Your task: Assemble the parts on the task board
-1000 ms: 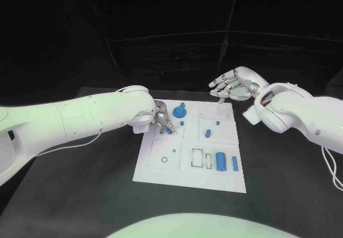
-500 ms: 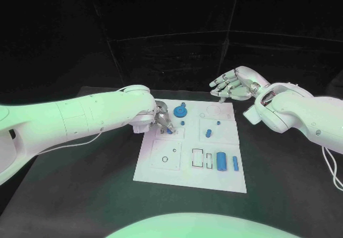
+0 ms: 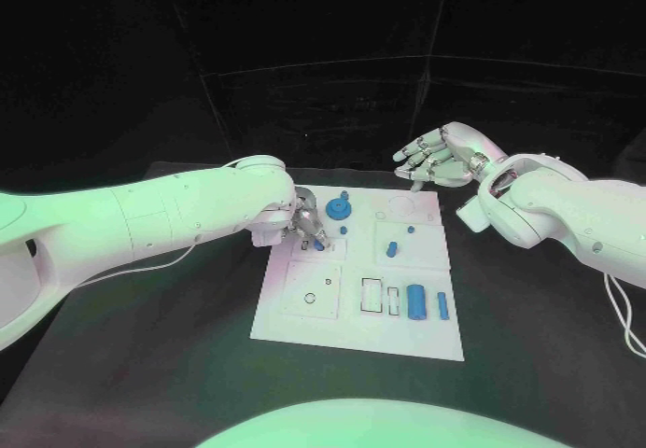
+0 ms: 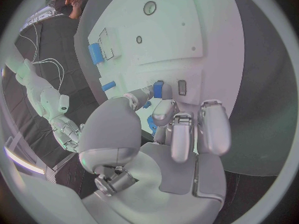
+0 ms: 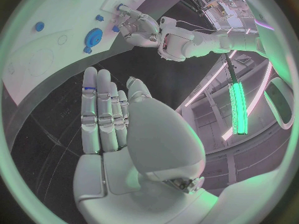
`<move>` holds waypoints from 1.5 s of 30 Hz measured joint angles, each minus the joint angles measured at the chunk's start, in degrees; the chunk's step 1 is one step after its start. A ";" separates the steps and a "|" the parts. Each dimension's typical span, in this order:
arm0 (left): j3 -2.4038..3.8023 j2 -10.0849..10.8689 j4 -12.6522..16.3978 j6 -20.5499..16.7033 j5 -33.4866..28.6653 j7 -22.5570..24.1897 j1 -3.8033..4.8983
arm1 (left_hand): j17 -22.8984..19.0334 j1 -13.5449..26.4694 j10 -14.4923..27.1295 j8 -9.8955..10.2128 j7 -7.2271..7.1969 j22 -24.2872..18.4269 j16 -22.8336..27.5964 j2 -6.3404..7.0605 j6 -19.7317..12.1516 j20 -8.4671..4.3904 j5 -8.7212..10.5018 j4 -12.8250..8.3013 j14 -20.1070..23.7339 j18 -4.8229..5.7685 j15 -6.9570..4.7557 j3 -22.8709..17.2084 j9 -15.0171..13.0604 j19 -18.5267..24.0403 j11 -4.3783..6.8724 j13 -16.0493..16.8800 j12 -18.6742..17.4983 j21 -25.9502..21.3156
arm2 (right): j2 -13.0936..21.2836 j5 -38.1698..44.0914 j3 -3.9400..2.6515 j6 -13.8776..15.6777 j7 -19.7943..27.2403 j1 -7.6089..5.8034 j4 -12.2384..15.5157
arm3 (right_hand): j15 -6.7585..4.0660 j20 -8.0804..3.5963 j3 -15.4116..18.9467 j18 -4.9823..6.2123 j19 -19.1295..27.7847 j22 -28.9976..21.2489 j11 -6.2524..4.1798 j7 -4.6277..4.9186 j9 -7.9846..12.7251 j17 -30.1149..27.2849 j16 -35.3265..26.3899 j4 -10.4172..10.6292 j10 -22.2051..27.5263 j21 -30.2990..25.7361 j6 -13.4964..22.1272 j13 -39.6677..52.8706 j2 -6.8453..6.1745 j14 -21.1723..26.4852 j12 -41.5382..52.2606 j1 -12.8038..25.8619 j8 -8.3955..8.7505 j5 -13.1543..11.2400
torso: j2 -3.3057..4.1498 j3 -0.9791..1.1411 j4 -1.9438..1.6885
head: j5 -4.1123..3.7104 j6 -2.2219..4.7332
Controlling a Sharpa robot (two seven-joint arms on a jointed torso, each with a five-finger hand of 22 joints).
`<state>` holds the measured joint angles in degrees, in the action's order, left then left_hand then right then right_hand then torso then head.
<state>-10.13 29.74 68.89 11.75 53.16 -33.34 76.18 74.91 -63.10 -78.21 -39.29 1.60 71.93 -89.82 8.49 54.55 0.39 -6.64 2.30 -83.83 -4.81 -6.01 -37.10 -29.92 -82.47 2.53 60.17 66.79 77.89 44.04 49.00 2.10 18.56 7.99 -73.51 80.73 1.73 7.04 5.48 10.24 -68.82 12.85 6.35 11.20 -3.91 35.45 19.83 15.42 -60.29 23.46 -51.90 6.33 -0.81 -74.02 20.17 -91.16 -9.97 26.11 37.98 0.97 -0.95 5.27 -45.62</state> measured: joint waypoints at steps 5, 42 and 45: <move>0.04 -0.58 -0.78 0.69 -0.03 -0.17 0.07 | 0.00 0.05 0.00 0.00 0.00 0.00 0.00 -0.05 0.00 0.00 0.00 0.00 0.00 0.00 0.00 0.00 0.07 0.00 0.00 -0.04 0.00 0.00 | -0.07 -0.10 0.00 0.05 0.04 0.00 0.02 | 0.00 0.00 -0.26 0.00 0.00 -0.02 0.00 0.00 0.00 0.08 0.00 0.25 0.00 -0.03 0.00 -0.20 0.00 0.00 0.00 0.00 0.00 0.00 | -0.03 0.01 0.00 | 0.00 -0.01; -0.13 -1.04 -1.68 0.95 0.11 -0.71 -0.14 | 0.00 11.46 -1.12 -0.44 -1.06 2.16 0.00 -2.20 2.15 0.01 1.88 5.21 0.00 0.88 0.00 17.43 -0.70 -0.40 0.74 2.38 1.79 0.89 | -0.01 -1.93 0.00 0.11 0.06 0.00 -0.54 | 0.77 1.15 2.27 0.00 -1.14 -2.06 0.72 0.26 0.00 1.33 -2.07 0.93 1.20 -3.58 0.97 -1.71 0.11 -0.25 2.26 9.47 -1.33 -9.39 | -0.05 -0.03 -0.08 | -0.37 0.33; -0.13 -0.81 -1.60 0.70 0.11 -0.71 -0.15 | 0.00 12.40 -1.12 -0.23 -1.06 2.17 0.00 -1.26 2.15 -0.19 3.76 6.33 0.00 0.88 0.00 21.12 -0.71 -0.60 0.74 2.40 1.79 0.89 | -0.03 -2.02 0.00 0.11 0.06 0.00 -0.64 | 1.25 1.53 2.83 -0.01 -0.76 -2.57 0.93 0.26 0.00 1.31 -2.82 0.73 2.21 -4.51 0.97 -2.11 0.16 0.22 2.26 9.97 -1.63 -10.61 | -0.05 -0.03 -0.08 | -0.46 0.41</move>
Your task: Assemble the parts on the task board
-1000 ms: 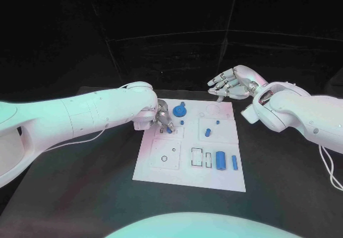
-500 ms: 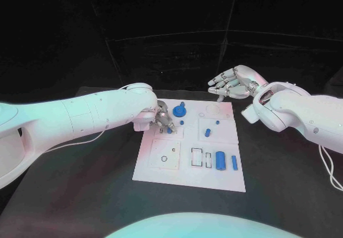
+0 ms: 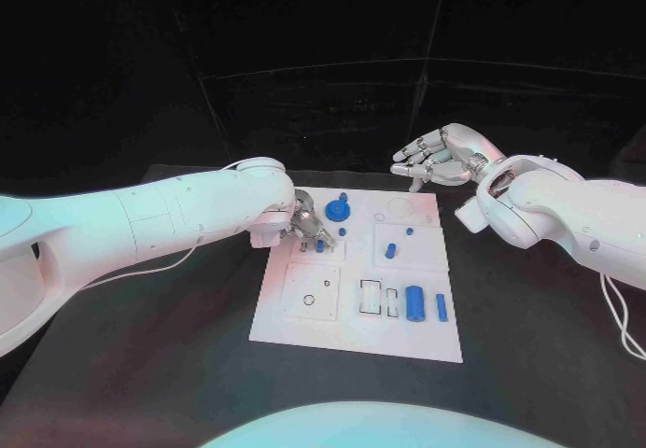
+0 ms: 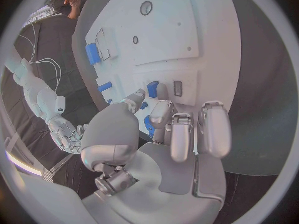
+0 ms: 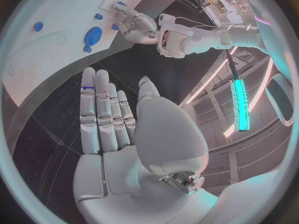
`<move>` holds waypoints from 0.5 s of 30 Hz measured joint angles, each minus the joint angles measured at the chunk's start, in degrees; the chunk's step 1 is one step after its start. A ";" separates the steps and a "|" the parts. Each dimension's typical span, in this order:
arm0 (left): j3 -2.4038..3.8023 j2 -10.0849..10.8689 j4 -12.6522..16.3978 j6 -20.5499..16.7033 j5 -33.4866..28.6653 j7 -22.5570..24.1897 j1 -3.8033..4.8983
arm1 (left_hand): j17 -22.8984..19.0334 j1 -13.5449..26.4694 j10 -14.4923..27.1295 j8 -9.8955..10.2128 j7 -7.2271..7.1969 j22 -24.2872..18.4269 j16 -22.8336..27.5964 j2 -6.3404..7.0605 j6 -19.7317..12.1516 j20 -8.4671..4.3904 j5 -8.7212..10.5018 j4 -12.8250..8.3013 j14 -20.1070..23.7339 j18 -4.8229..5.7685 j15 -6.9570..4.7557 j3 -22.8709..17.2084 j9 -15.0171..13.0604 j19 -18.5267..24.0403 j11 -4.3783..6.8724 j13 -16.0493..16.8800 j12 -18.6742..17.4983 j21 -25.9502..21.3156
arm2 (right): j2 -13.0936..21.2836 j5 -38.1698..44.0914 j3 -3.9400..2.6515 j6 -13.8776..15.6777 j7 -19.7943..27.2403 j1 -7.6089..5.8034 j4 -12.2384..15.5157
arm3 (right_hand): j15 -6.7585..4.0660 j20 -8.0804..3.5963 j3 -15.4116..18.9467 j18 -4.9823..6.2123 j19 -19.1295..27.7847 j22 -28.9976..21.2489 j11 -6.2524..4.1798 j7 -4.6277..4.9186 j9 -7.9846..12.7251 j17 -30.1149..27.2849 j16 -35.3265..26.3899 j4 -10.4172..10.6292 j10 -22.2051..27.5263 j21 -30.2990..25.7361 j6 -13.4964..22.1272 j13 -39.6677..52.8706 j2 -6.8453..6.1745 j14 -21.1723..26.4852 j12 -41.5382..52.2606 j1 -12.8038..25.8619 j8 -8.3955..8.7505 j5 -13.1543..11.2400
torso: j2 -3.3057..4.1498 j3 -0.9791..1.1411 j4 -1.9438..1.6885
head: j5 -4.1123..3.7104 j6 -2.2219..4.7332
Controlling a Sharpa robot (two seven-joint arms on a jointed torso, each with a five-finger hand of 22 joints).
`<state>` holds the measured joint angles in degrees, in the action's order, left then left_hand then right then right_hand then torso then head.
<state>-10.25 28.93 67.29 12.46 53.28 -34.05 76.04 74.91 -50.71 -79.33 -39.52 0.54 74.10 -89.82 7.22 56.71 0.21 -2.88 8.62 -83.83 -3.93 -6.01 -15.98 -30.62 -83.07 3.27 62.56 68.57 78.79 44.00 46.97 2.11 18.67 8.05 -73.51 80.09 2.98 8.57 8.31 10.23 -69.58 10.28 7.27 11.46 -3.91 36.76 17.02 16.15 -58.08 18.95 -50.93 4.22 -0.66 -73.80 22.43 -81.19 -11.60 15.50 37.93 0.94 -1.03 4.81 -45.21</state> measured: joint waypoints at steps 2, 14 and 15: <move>0.00 0.30 0.15 -0.19 -0.02 0.00 -0.01 | 0.00 0.64 0.00 0.00 0.00 -0.09 0.00 0.63 0.00 0.00 0.00 0.81 0.00 0.00 0.00 2.30 -0.03 0.00 0.00 -0.08 0.00 0.00 | 0.00 -0.06 0.00 0.00 0.05 0.00 -0.05 | 0.17 0.15 0.25 0.01 0.15 -0.39 0.19 0.00 0.00 -0.19 -0.72 -0.23 0.37 -0.69 0.00 -0.28 0.00 0.23 0.00 0.00 -0.27 -0.10 | -0.01 -0.01 0.00 | -0.02 0.09; 1.45 4.39 3.50 -1.09 -0.97 0.40 1.11 | 0.00 -4.27 4.97 2.41 1.11 -4.81 0.00 -0.41 -3.45 -0.16 0.00 2.75 -0.09 -0.01 -0.06 8.73 0.46 2.10 -0.86 -7.82 -6.53 -3.72 | -0.01 -0.71 0.01 -0.24 1.31 0.00 -0.94 | 1.26 1.98 0.82 0.00 3.28 -4.56 -0.01 -0.91 0.12 -9.59 -9.74 -2.58 -1.14 -7.60 -2.80 -0.67 2.81 5.05 -2.25 -3.02 0.28 -0.66 | -0.04 -0.05 -0.07 | -0.04 0.91; 1.57 4.87 3.70 -1.03 -1.28 0.55 1.49 | 0.00 -4.91 6.58 3.18 1.57 -5.72 0.00 -0.55 -4.44 0.18 0.00 2.76 -0.11 -0.01 0.33 9.19 0.88 2.46 -1.25 -10.34 -8.80 -4.47 | -0.01 -0.77 0.01 -0.35 1.47 0.00 -1.05 | 1.21 2.06 0.63 -0.01 3.36 -4.78 -0.10 -1.10 0.12 -10.33 -10.33 -3.01 -1.40 -7.96 -3.00 -0.67 2.90 5.12 -2.59 -3.79 0.51 -0.66 | -0.04 -0.05 -0.04 | -0.04 1.05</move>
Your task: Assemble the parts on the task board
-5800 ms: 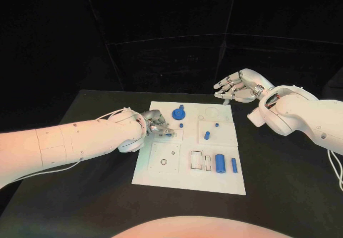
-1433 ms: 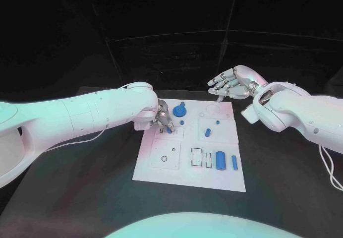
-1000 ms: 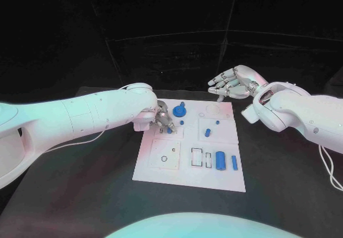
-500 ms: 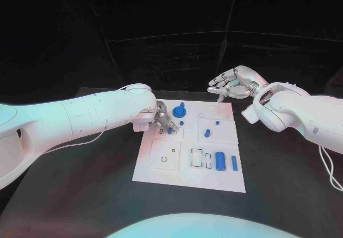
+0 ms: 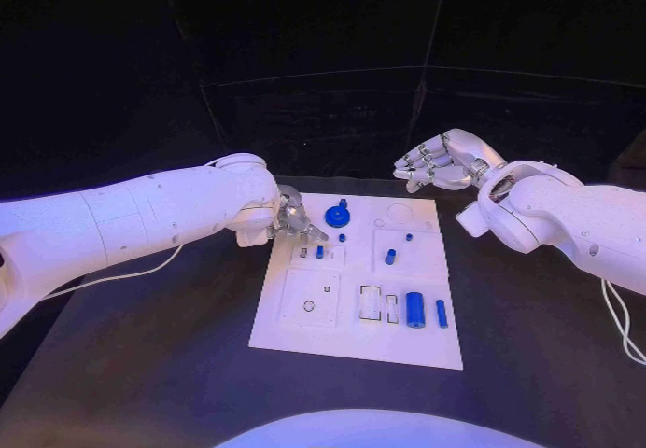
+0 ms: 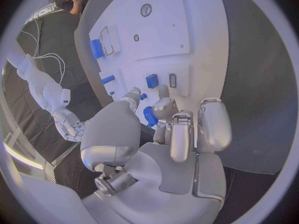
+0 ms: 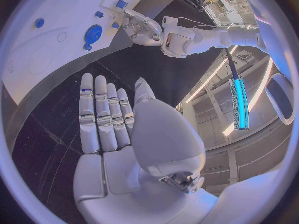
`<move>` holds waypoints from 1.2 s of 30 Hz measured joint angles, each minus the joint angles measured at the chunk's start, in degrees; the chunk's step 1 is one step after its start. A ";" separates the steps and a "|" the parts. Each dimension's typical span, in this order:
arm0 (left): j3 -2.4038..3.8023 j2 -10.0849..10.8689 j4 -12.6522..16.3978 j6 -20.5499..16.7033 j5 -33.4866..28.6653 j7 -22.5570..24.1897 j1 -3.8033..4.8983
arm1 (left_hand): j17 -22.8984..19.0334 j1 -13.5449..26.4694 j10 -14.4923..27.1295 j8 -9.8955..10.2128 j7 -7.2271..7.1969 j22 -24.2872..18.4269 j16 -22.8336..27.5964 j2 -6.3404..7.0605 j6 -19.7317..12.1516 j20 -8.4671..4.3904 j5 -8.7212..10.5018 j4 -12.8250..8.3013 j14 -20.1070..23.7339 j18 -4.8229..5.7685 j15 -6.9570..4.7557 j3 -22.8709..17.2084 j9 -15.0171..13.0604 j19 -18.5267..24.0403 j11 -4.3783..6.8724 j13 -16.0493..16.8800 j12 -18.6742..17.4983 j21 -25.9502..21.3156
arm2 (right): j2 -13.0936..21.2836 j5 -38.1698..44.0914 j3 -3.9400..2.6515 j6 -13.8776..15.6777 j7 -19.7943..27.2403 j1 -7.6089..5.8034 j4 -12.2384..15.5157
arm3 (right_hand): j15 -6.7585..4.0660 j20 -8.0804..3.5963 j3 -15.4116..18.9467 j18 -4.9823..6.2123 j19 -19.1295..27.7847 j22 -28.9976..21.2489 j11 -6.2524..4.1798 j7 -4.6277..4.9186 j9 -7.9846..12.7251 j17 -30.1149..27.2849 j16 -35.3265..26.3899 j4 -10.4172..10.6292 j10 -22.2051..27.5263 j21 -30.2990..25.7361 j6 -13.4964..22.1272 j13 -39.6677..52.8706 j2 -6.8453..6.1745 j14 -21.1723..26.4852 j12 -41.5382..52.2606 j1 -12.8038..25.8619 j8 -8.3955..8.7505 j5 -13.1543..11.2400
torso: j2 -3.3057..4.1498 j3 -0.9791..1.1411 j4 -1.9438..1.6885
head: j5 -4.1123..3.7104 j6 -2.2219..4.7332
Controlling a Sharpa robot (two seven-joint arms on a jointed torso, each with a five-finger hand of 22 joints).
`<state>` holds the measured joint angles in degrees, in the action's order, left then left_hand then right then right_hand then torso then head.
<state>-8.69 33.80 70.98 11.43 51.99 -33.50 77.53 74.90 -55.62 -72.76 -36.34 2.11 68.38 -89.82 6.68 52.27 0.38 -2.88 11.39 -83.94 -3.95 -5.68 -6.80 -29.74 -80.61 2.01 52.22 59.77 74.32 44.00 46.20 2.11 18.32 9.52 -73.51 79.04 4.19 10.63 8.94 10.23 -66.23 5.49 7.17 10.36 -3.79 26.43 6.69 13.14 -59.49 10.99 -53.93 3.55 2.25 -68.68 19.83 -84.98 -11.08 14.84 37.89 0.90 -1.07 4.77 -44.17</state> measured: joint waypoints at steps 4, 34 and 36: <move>0.30 1.82 0.36 0.50 -1.67 1.08 1.84 | 0.00 -1.50 3.63 2.25 1.30 -2.24 0.00 -0.71 -2.16 0.73 0.00 0.21 -0.02 -0.51 0.59 0.89 1.24 1.14 -1.09 -5.27 -4.90 -1.91 | 0.01 -0.69 0.00 -0.75 0.85 0.00 -0.66 | 0.00 0.00 -0.41 0.00 0.00 -0.59 -0.12 -0.02 0.00 -2.32 -1.53 -0.91 -0.53 -0.81 -0.44 -0.05 -0.18 0.00 -1.55 -1.66 0.99 0.21 | 0.00 0.00 -0.02 | -0.01 0.41; 0.74 -7.86 -20.19 8.09 -0.93 6.15 1.84 | 0.00 -6.25 3.65 6.37 2.40 -3.25 0.64 -4.05 -1.57 2.09 0.00 4.65 -0.10 -0.91 1.72 8.60 5.45 1.85 -2.22 -3.96 -3.12 -3.49 | -1.21 -6.94 0.05 -3.66 3.67 0.16 -1.39 | 0.51 0.21 -0.21 0.01 -0.65 -1.51 0.51 1.05 0.04 -8.62 -2.88 -1.79 -1.53 -2.83 -1.04 -0.04 -0.58 -1.36 -5.70 -2.50 3.99 3.34 | 0.44 -0.10 0.28 | 0.80 0.88; 0.74 -8.37 -20.95 8.17 0.06 6.49 1.70 | 0.00 -6.49 3.23 6.37 2.40 -3.03 0.61 -4.29 -1.53 2.11 0.00 4.74 -0.10 -0.91 1.72 8.72 5.53 1.84 -2.22 -3.78 -2.80 -3.29 | -1.23 -6.99 0.05 -3.70 3.69 0.17 -1.43 | 0.51 0.21 -0.21 0.01 -0.65 -1.51 0.51 1.05 0.04 -8.64 -2.88 -1.79 -1.53 -2.83 -1.04 -0.04 -0.57 -1.36 -5.70 -2.50 3.99 3.34 | 0.44 -0.10 0.30 | 0.87 0.83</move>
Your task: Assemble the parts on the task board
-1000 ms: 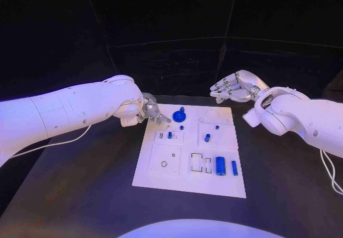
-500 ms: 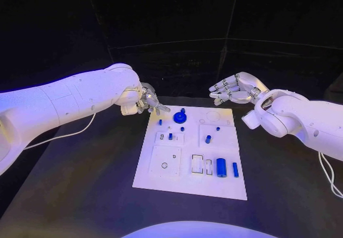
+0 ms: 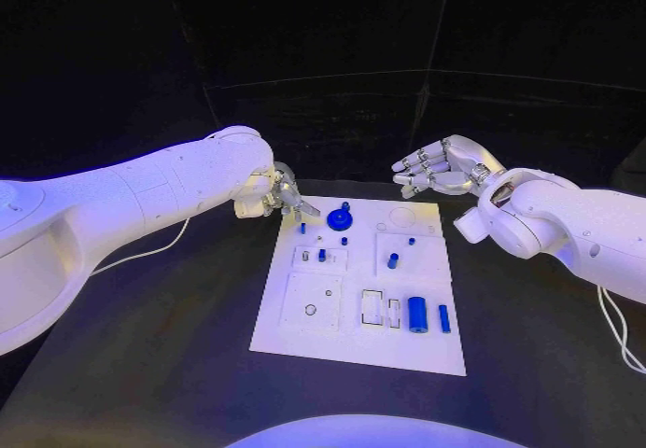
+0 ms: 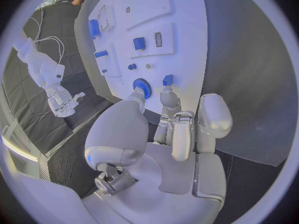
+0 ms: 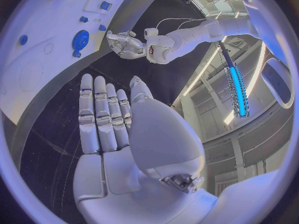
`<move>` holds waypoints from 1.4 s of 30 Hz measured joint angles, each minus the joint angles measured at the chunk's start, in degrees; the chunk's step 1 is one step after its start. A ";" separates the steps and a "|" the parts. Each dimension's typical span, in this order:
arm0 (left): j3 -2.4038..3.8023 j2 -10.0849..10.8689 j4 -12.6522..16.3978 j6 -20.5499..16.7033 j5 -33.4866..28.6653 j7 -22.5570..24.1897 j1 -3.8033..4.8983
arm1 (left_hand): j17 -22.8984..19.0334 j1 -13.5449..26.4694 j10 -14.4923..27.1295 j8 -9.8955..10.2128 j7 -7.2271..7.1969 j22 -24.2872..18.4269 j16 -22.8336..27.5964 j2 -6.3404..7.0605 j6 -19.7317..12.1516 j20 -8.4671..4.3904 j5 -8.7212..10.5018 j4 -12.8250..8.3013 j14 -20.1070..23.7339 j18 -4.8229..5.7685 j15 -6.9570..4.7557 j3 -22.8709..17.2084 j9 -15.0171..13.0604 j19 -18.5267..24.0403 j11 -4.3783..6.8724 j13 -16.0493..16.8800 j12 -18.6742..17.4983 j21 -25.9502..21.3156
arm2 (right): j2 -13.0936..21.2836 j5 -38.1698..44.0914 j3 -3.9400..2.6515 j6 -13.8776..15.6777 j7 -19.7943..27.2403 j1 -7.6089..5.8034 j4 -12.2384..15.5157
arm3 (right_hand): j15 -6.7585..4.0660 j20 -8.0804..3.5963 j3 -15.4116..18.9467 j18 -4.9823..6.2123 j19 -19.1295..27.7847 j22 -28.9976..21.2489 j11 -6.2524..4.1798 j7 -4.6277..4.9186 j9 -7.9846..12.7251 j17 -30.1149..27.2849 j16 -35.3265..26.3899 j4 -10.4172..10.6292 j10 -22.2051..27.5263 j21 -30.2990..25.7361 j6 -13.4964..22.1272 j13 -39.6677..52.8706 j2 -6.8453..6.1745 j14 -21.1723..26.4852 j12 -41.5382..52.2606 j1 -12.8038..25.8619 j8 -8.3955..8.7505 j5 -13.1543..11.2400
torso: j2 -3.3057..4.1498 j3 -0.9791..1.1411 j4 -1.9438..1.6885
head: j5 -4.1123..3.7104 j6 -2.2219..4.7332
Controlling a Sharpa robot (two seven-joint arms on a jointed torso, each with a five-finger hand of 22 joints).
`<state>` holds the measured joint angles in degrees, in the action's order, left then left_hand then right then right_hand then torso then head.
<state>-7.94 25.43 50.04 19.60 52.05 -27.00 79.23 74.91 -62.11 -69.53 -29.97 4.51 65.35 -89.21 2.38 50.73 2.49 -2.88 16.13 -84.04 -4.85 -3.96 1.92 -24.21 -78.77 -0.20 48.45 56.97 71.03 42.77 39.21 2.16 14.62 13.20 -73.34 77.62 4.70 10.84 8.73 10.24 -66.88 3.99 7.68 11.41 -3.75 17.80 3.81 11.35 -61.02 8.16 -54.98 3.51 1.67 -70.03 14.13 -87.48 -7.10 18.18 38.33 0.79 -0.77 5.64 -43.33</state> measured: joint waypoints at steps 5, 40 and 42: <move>0.01 -1.00 -1.61 0.18 2.04 0.57 -0.26 | 0.00 -0.75 -0.12 0.00 0.00 0.38 -0.22 -0.24 0.37 0.02 0.00 -0.06 0.00 -0.01 0.00 0.38 0.14 -0.35 0.12 0.30 0.32 0.25 | -0.14 -0.09 0.00 -0.04 0.02 0.04 -0.06 | 0.00 0.00 0.00 0.00 0.00 0.00 0.00 0.00 0.00 -0.18 0.00 0.00 0.00 -0.16 0.00 0.00 0.00 0.00 0.00 0.00 0.19 0.23 | -0.04 0.04 0.02 | 0.06 -0.04; 0.01 -2.80 -4.26 2.26 5.16 1.09 -2.11 | 0.00 -6.05 -1.01 0.22 -0.23 1.81 -0.44 -3.24 1.38 -0.14 0.00 -1.60 0.00 0.00 -0.01 1.21 0.94 -0.91 0.21 1.06 1.34 1.33 | -0.56 -0.23 0.00 -0.05 -0.04 0.27 -0.38 | 0.00 0.01 -0.16 0.00 -0.41 0.02 0.00 0.00 -0.01 -0.85 0.00 -0.15 0.01 -0.45 0.00 0.01 0.00 0.01 -0.49 0.01 0.46 0.90 | -0.12 0.15 -0.08 | -0.60 -0.06; 0.01 -2.88 -4.24 2.15 5.17 1.19 -2.15 | 0.00 -6.08 -1.01 0.22 -0.23 1.81 -0.44 -3.26 1.38 -0.14 0.00 -1.60 0.00 0.00 -0.01 1.21 1.01 -0.91 0.20 1.06 1.34 1.33 | -0.59 -0.23 0.00 -0.05 -0.05 0.27 -0.40 | 0.00 0.01 -0.16 0.00 -0.41 0.02 0.00 0.00 -0.01 -0.85 0.00 -0.15 0.00 -0.45 0.00 0.01 0.00 0.00 -0.49 0.01 0.46 0.90 | -0.12 0.15 -0.08 | -0.68 -0.09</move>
<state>-7.94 22.55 45.80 21.74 57.23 -25.82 77.08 74.91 -68.18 -70.54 -29.75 4.28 67.16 -89.65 -0.88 52.12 2.35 -2.88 14.53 -84.04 -4.85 -3.97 3.13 -23.21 -79.69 0.00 49.51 58.32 72.36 42.18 38.98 2.16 14.57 13.15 -73.06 77.21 4.70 10.85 8.57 10.24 -67.30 4.00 7.67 11.41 -3.76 16.94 3.81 11.19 -61.01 7.71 -54.98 3.52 1.67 -70.03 13.65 -87.48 -6.63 19.07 38.22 0.94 -0.85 4.96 -43.42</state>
